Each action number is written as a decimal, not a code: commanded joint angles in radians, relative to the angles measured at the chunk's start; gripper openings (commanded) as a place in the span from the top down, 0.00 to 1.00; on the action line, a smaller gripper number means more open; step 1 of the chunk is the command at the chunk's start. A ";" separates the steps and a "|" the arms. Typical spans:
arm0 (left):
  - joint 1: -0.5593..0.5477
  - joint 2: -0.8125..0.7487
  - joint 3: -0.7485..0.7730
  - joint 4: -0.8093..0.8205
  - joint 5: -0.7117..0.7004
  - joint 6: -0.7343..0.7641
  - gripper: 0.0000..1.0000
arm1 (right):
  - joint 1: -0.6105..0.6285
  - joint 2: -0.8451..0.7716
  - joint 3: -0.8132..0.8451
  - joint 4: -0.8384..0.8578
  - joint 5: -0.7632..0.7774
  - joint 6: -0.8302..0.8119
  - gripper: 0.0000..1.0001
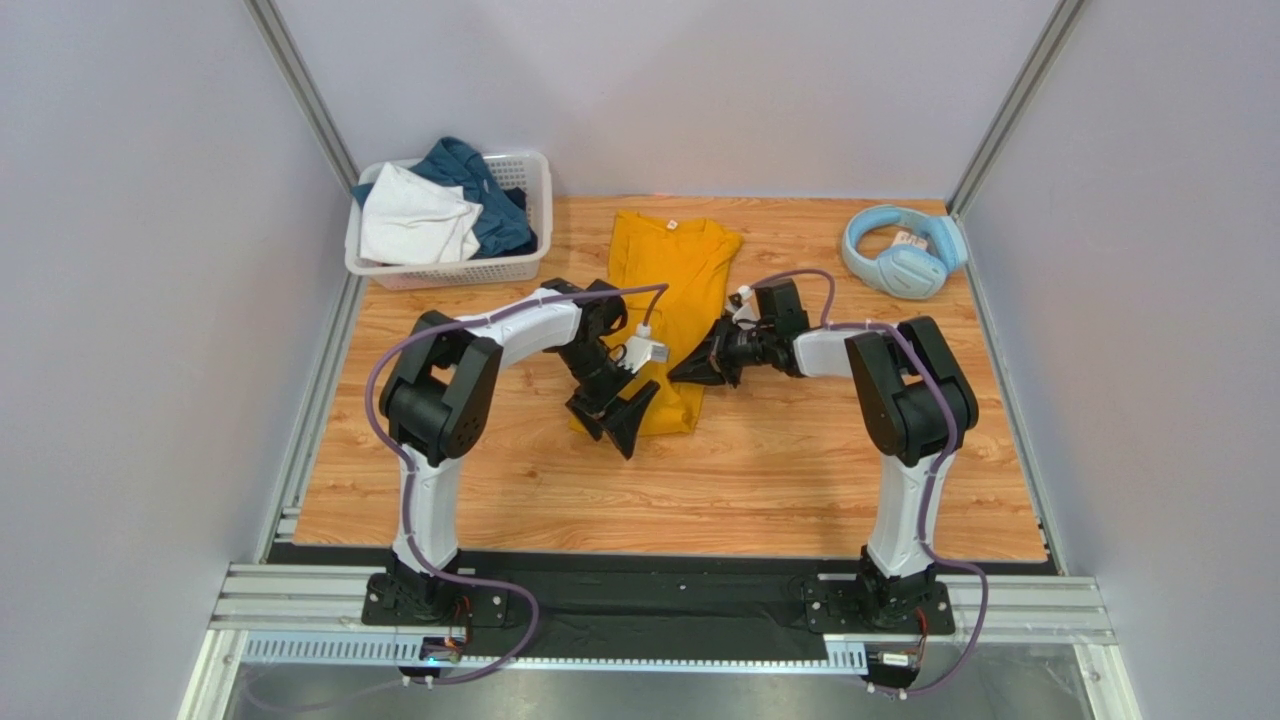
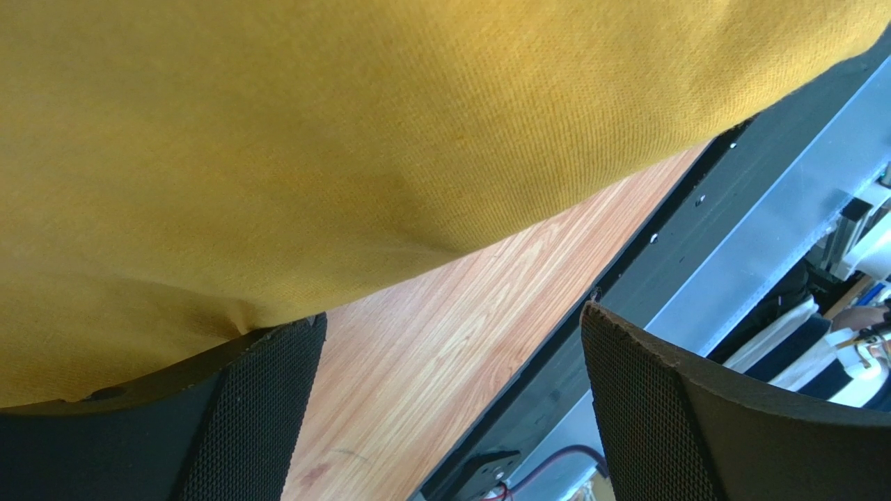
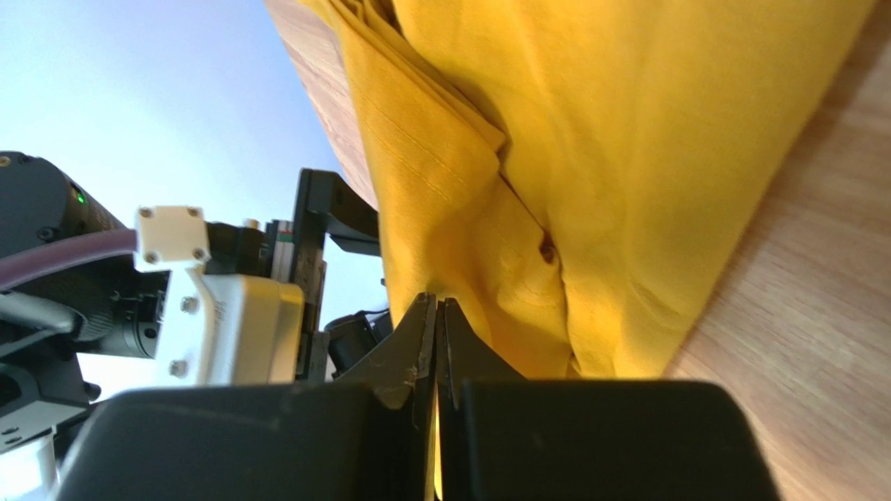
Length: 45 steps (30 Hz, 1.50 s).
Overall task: Fold and stack the t-shirts
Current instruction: Fold the tshirt
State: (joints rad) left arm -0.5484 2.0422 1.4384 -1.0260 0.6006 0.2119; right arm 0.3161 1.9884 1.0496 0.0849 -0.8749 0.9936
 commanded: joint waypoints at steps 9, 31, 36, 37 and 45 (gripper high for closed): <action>0.107 -0.054 -0.016 -0.012 -0.091 0.173 0.02 | 0.037 -0.163 0.055 -0.370 0.220 -0.280 0.51; 0.074 0.133 0.346 -0.169 -0.096 0.078 0.03 | 0.078 0.007 0.027 0.010 0.063 -0.006 0.49; 0.073 0.135 0.324 -0.154 -0.105 0.072 0.03 | 0.077 -0.080 0.105 -0.345 0.235 -0.200 0.50; 0.073 0.136 0.324 -0.154 -0.108 0.070 0.03 | 0.077 -0.118 0.104 -0.358 0.255 -0.202 0.50; 0.068 0.130 0.327 -0.157 -0.105 0.069 0.03 | 0.087 -0.125 0.034 -0.208 0.163 -0.058 0.50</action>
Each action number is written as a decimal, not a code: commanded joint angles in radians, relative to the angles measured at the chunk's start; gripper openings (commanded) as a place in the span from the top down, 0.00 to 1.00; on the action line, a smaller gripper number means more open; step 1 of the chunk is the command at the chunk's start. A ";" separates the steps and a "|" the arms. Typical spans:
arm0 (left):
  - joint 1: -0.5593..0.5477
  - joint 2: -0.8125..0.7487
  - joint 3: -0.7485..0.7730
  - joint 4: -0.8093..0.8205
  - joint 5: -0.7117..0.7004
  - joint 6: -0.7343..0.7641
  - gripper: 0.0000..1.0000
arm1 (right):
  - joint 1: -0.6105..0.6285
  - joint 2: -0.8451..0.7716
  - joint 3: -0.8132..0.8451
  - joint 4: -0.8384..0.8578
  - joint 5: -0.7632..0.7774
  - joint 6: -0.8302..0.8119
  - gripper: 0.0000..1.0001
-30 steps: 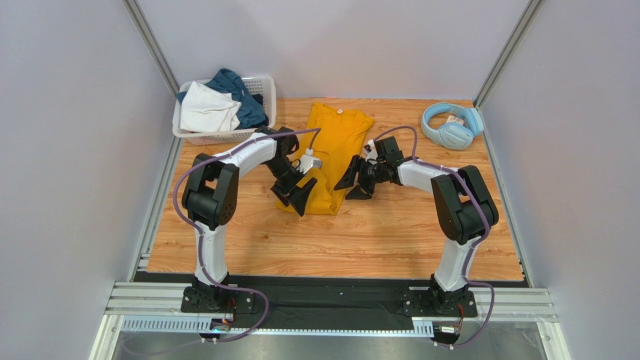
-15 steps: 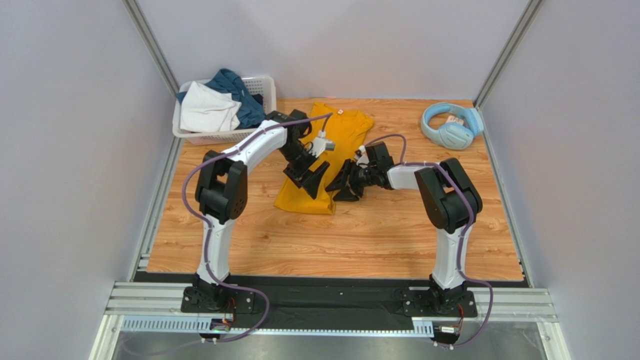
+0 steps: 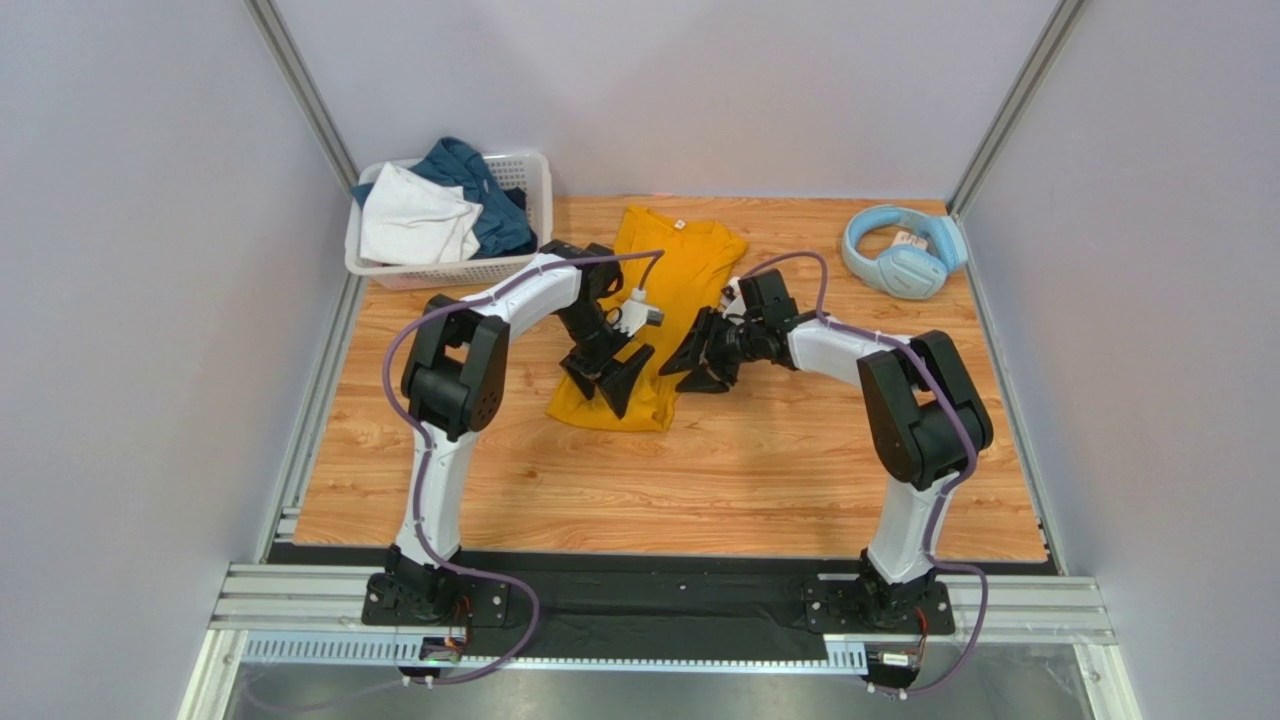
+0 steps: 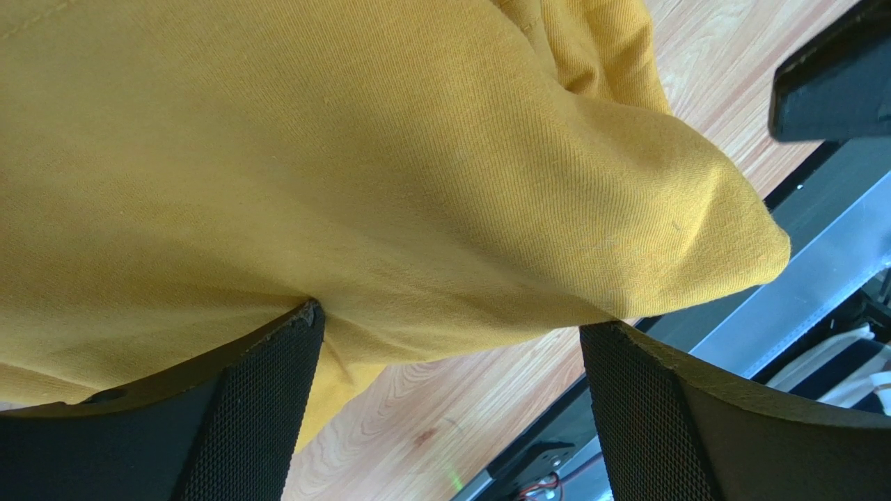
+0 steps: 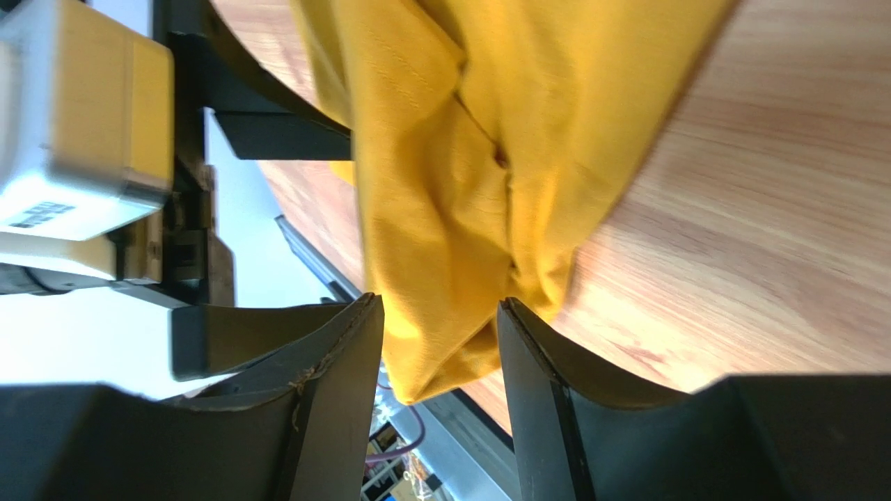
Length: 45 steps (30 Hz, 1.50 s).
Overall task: Fold and stack the t-shirts
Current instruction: Fold the tshirt
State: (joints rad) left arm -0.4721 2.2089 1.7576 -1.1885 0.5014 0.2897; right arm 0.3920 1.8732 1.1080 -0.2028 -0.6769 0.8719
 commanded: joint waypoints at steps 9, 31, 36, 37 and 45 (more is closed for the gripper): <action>-0.008 -0.060 0.003 -0.003 -0.006 0.000 0.03 | 0.030 0.046 -0.138 0.339 -0.095 0.285 0.51; -0.010 -0.112 -0.061 -0.005 0.028 0.022 0.04 | 0.074 0.063 0.053 0.030 0.175 0.094 1.00; -0.010 -0.130 -0.079 -0.005 0.045 0.032 0.04 | 0.108 -0.069 0.119 -0.159 0.422 -0.043 1.00; -0.010 -0.129 -0.079 -0.005 0.045 0.034 0.04 | 0.126 -0.095 0.136 -0.176 0.469 -0.098 1.00; -0.008 -0.114 -0.078 -0.005 0.049 0.046 0.04 | 0.234 -0.178 0.081 -0.164 0.544 -0.240 1.00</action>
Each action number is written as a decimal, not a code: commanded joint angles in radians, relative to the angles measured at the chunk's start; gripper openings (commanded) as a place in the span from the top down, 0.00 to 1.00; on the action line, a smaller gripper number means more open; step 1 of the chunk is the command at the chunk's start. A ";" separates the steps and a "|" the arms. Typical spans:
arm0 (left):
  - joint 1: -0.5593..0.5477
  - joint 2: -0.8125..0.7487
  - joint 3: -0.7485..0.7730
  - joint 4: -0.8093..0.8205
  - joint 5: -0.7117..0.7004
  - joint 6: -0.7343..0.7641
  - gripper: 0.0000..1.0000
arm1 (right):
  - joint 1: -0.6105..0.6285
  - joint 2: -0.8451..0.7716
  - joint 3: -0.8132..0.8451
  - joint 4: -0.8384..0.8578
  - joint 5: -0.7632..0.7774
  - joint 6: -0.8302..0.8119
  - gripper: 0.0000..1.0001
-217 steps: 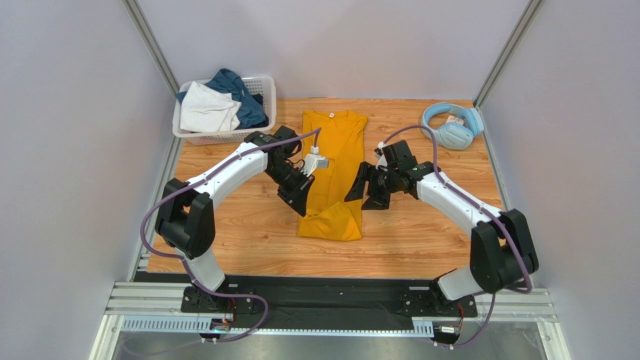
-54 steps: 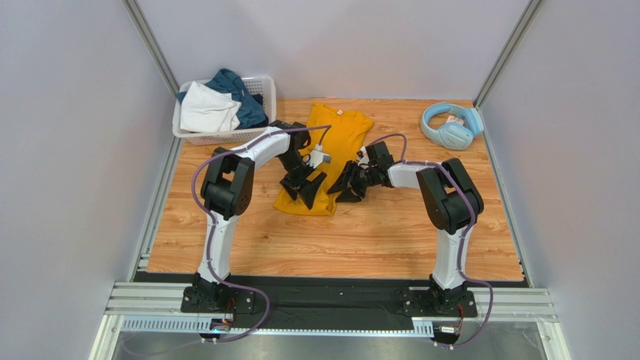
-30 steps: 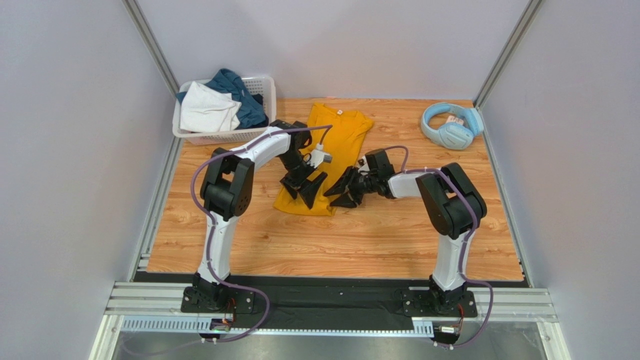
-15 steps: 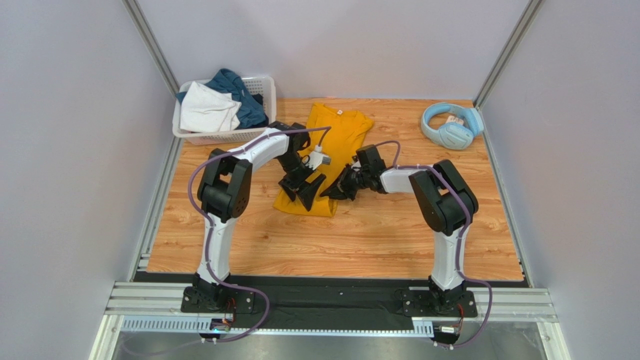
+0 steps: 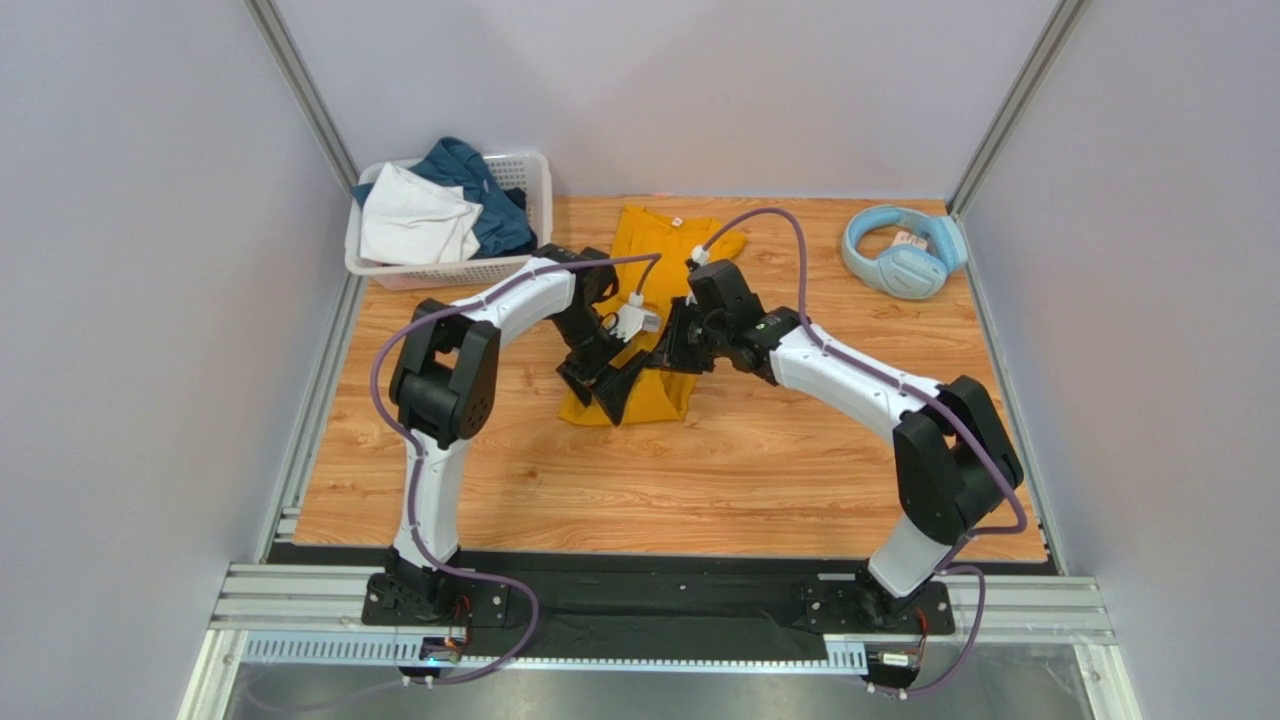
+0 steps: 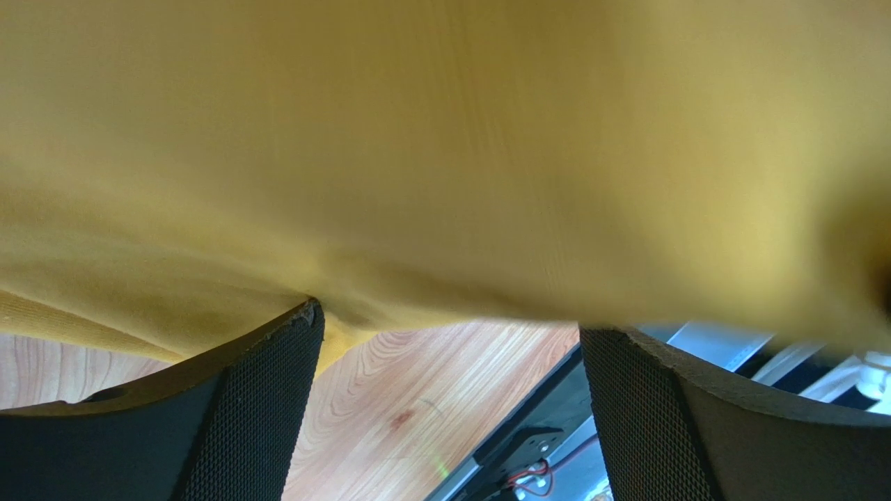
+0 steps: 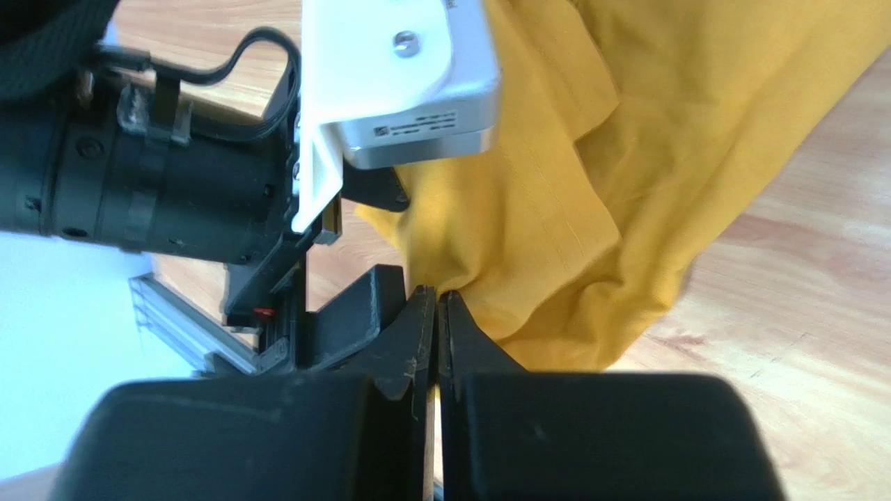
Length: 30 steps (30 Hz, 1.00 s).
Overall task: Fold and stack the t-shirts
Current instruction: Fold the tshirt
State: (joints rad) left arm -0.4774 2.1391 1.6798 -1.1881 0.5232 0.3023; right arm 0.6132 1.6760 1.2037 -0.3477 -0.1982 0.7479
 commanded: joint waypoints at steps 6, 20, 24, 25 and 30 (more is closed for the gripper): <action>-0.003 -0.054 -0.003 -0.011 0.035 0.038 0.04 | -0.015 0.267 0.053 -0.249 0.184 -0.064 1.00; -0.003 -0.099 -0.026 -0.010 0.040 0.054 0.04 | -0.132 0.205 0.123 -0.261 0.054 -0.080 0.47; -0.003 -0.104 -0.014 -0.013 0.052 0.049 0.04 | -0.132 0.160 0.128 -0.237 -0.036 -0.093 0.34; -0.003 -0.105 -0.008 -0.018 0.060 0.049 0.04 | -0.135 0.125 0.129 -0.237 -0.037 -0.097 0.32; -0.003 -0.104 0.024 -0.022 0.069 0.041 0.04 | -0.196 0.073 0.155 -0.225 -0.081 -0.125 0.29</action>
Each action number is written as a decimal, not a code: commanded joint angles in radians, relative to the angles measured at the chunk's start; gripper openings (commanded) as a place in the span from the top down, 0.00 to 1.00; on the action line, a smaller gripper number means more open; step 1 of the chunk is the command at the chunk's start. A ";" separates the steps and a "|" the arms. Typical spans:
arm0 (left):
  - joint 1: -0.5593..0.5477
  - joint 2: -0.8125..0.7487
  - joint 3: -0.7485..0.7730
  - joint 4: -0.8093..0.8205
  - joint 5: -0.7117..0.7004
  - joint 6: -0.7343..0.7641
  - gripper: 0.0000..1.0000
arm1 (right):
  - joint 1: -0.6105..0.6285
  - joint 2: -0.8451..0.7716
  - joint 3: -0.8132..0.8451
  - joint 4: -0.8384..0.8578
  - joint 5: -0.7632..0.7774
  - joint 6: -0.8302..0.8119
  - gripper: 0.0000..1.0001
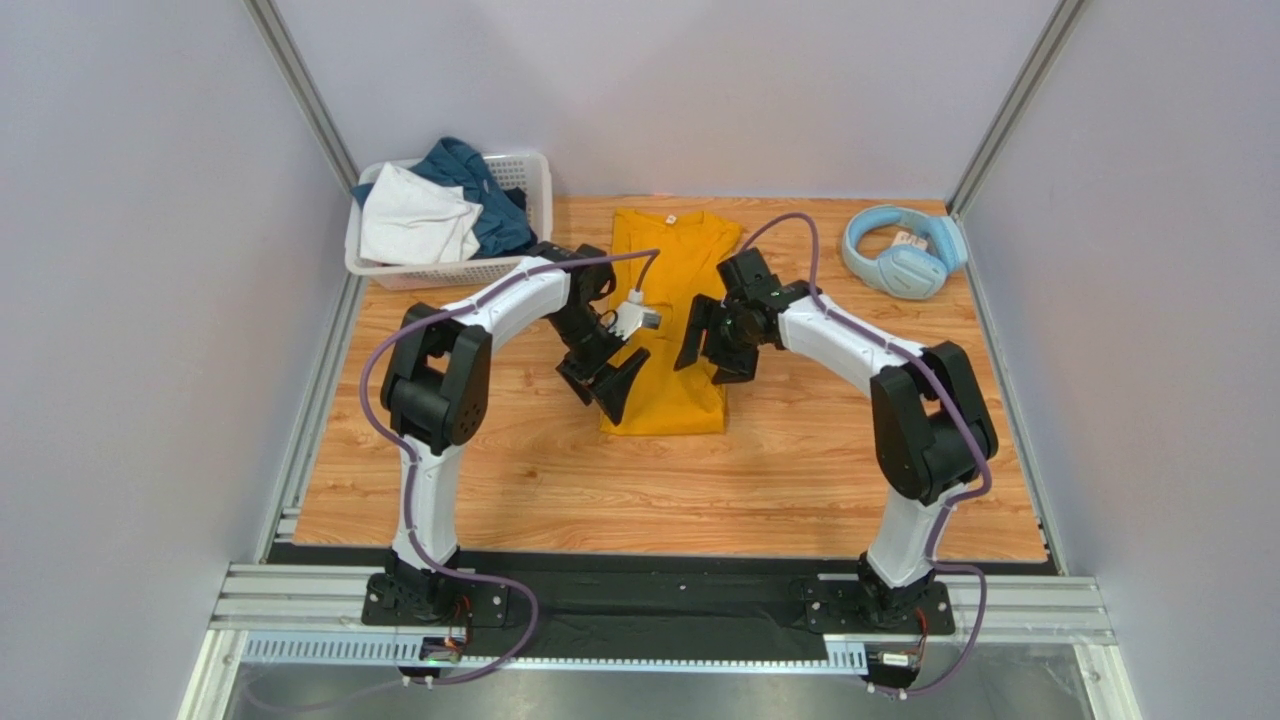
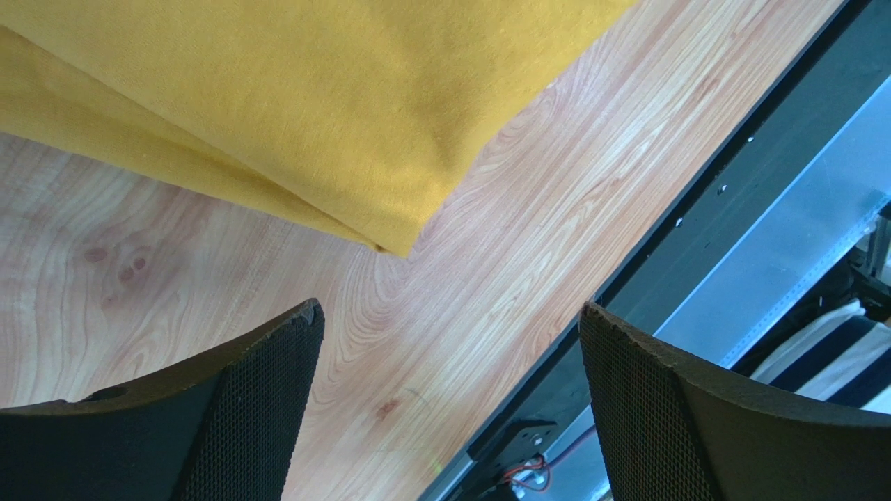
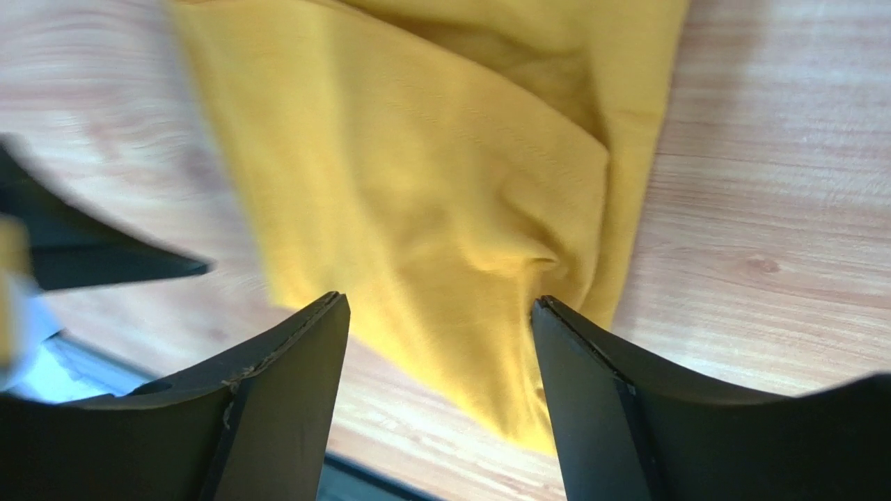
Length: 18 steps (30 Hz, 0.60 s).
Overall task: Fold and stack the t-shirts
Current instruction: Fold the tshirt
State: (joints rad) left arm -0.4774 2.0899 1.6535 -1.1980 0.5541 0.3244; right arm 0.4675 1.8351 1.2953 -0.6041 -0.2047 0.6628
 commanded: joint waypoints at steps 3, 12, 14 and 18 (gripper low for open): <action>-0.003 -0.054 0.052 -0.014 0.040 0.018 0.04 | -0.101 -0.045 0.085 0.049 -0.150 -0.042 0.30; -0.003 -0.073 0.058 -0.011 0.082 -0.004 0.04 | -0.194 0.160 0.162 0.125 -0.265 -0.034 0.36; -0.004 -0.068 0.077 -0.015 0.098 -0.007 0.04 | -0.199 0.193 0.188 0.132 -0.301 -0.028 0.37; -0.015 -0.048 0.104 -0.015 0.109 -0.015 0.04 | -0.201 0.250 0.216 0.135 -0.323 -0.020 0.39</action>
State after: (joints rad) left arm -0.4782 2.0777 1.7000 -1.2072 0.6140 0.3164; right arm 0.2642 2.0586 1.4490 -0.5106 -0.4564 0.6361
